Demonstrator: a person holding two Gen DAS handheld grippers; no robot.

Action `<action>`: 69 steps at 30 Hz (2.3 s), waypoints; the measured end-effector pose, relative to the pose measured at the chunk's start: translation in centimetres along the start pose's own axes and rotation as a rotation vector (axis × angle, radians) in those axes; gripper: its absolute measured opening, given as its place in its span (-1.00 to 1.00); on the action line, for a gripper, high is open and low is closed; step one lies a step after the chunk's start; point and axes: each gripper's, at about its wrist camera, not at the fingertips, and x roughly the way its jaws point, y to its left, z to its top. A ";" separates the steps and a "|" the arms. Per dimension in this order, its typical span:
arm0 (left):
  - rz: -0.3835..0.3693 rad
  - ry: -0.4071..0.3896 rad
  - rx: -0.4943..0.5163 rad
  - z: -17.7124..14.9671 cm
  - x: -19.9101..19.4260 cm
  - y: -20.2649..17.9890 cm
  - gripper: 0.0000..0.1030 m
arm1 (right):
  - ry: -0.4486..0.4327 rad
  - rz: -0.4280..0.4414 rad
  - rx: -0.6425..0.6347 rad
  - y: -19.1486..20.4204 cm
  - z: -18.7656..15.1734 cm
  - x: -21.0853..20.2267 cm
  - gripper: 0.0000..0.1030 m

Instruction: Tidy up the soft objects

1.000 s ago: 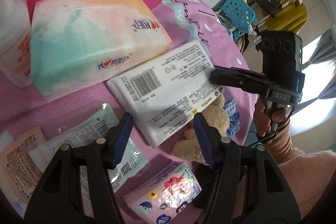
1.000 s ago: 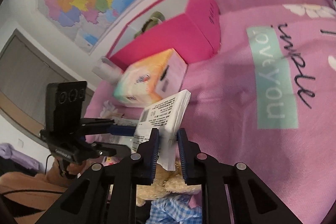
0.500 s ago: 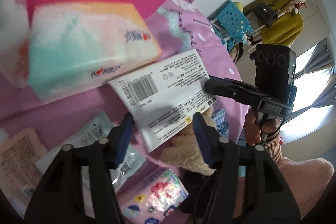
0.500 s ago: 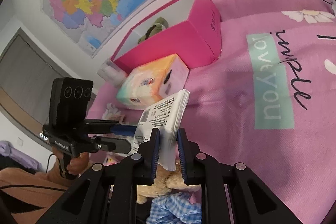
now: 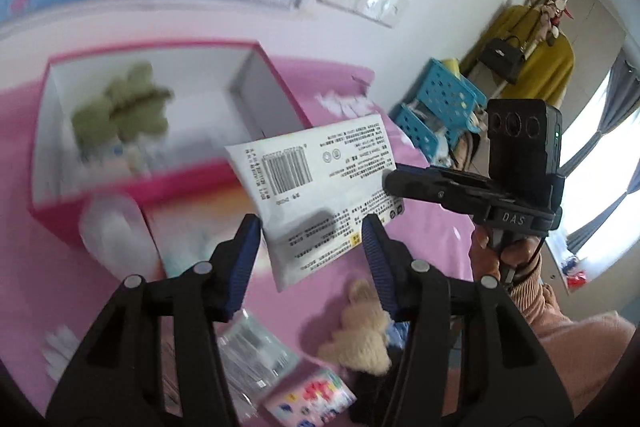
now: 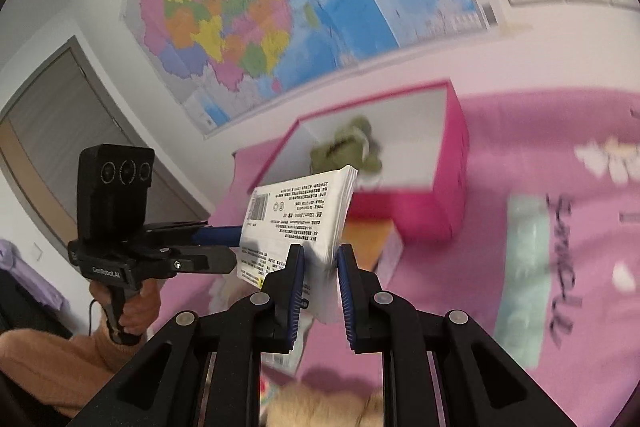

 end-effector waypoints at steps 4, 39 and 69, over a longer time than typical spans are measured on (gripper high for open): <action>0.092 -0.023 0.000 3.2 0.7 0.7 0.06 | -0.031 0.005 -0.001 -0.8 2.9 1.3 -0.68; 0.200 0.002 -0.015 5.5 4.2 2.6 0.06 | -0.023 -0.107 -0.004 -2.1 6.3 4.0 -0.39; -0.174 0.316 -0.056 -11.4 5.4 -2.4 0.08 | 0.308 -0.104 0.302 -5.7 -9.8 1.3 -0.18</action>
